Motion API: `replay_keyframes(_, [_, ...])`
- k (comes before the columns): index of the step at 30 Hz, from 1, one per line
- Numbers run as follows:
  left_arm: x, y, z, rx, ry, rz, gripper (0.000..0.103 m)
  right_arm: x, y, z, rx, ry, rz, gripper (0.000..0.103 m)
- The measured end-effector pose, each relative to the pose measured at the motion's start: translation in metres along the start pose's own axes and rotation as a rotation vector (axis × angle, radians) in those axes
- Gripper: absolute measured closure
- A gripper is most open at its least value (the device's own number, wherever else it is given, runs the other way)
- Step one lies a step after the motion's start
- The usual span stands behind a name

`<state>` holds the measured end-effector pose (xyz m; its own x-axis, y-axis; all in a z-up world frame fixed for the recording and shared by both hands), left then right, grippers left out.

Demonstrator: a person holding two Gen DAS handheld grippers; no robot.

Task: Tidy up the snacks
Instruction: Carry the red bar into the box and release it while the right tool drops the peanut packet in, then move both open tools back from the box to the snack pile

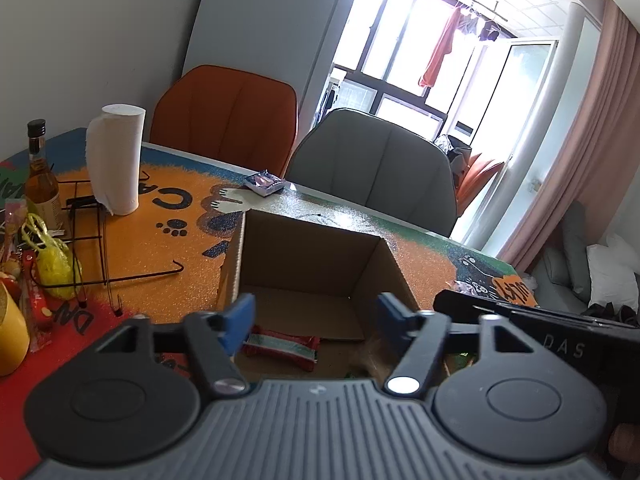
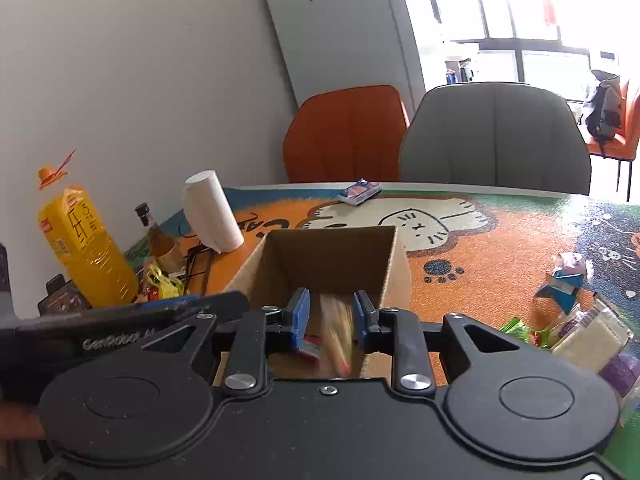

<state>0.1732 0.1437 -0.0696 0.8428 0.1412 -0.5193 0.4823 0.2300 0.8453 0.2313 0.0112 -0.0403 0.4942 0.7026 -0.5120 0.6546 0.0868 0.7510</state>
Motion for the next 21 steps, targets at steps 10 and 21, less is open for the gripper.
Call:
replay_keyframes(10, [0.007, -0.006, 0.008, 0.000, 0.026, -0.039, 0.012, -0.017, -0.006, 0.028, 0.049, -0.055, -0.005, 0.055])
replay_keyframes(21, [0.010, -0.009, 0.036, 0.022, -0.022, -0.039, 0.000, -0.043, -0.009, 0.064, 0.091, -0.106, 0.016, 0.015])
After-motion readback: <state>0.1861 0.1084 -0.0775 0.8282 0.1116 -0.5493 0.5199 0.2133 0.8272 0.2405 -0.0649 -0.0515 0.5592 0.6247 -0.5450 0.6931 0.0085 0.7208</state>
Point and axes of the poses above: each gripper's, at about its wrist camera, not at the fingertips, and x roughly the way its jaws point, z to its right, y to its top, the point moved 10 cm from there along x, roughly the way its jaws point, and after that the axes turned 12 degrees about x, right-handed, at the moved point
